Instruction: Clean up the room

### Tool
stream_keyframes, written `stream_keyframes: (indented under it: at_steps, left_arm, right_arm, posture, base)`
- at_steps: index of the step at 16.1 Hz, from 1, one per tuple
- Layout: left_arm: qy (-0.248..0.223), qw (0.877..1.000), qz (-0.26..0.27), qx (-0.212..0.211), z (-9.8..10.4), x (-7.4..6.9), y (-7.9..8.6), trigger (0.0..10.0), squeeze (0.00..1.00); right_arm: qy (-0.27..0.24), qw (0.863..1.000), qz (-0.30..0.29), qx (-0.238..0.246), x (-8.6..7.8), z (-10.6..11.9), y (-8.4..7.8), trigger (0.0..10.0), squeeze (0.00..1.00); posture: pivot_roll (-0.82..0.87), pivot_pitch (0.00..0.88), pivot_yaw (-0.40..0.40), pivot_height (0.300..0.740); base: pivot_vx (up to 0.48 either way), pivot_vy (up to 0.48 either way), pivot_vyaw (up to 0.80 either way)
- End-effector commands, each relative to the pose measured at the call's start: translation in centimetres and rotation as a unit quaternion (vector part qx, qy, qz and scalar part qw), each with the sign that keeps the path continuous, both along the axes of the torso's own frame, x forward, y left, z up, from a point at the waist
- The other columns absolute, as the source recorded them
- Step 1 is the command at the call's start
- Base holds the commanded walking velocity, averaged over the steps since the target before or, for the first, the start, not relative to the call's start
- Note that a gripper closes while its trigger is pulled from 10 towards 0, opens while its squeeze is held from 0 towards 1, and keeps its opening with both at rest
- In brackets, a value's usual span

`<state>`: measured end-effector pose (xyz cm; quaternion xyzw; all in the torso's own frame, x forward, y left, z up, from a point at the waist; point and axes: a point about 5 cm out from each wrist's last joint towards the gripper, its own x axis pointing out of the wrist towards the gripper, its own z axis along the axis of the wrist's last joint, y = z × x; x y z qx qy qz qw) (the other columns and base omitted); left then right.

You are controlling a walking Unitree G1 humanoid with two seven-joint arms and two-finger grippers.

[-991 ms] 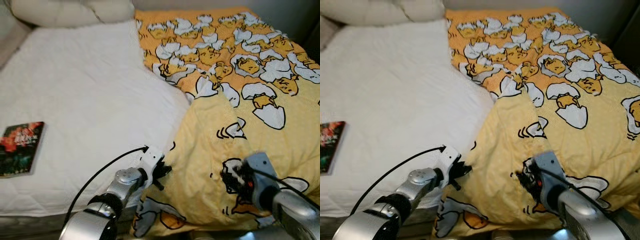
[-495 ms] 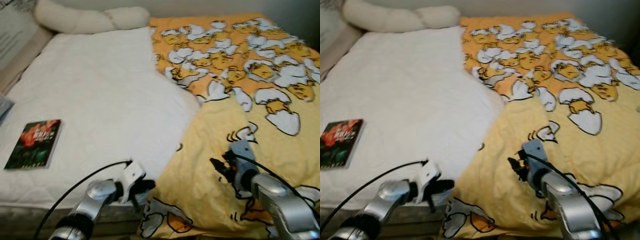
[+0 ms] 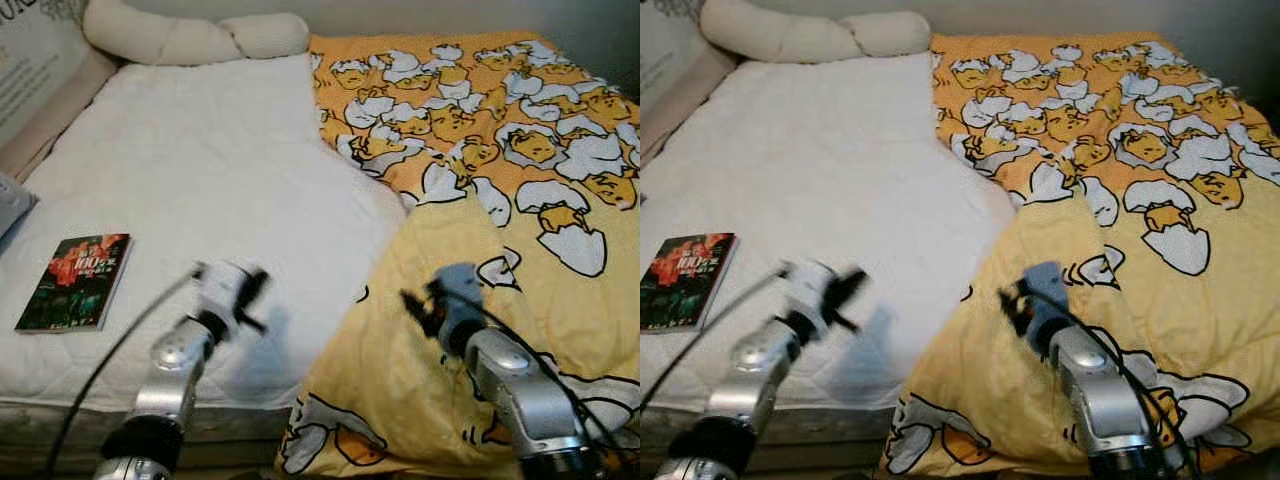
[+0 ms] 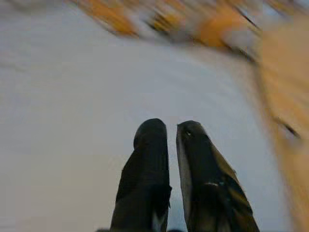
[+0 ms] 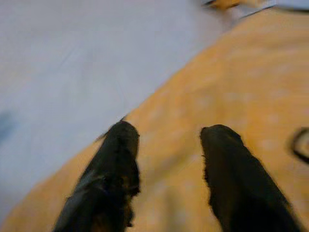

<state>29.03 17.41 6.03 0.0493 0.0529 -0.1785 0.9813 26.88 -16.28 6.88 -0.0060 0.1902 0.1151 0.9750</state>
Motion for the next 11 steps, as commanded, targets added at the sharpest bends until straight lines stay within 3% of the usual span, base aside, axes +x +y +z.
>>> stream_keyframes:
  at_steps: [1,4,7,11]
  left_arm:
    - [-0.024,0.999,0.047,-0.002,1.0,0.0,1.0,10.0,1.00]
    - [-0.062,0.995,0.078,-0.004,2.4,-0.8,1.2,10.0,1.00]
    - [-0.067,0.995,0.071,0.014,3.0,-0.8,0.9,10.0,1.00]
    - [-0.057,0.995,0.074,0.018,3.1,-1.2,0.8,10.0,1.00]
  right_arm:
    - [-0.019,0.999,-0.024,0.014,0.1,0.4,-0.4,10.0,1.00]
    - [-0.040,0.998,-0.054,-0.014,-0.1,0.0,-0.6,10.0,1.00]
    - [-0.043,0.996,-0.069,-0.018,-0.2,-0.7,-0.3,10.0,1.00]
    - [-0.057,0.996,-0.073,-0.016,0.2,-0.8,0.1,10.0,1.00]
  posture:
    - [-0.08,0.000,0.056,0.740]
    - [-0.04,0.000,0.037,0.740]
    - [-0.03,0.000,0.028,0.740]
    - [-0.02,0.000,0.028,0.740]
  base:
    - [0.000,0.000,0.00]
    - [0.000,0.000,0.00]
    - [0.000,0.322,0.00]
    - [0.000,0.415,-0.65]
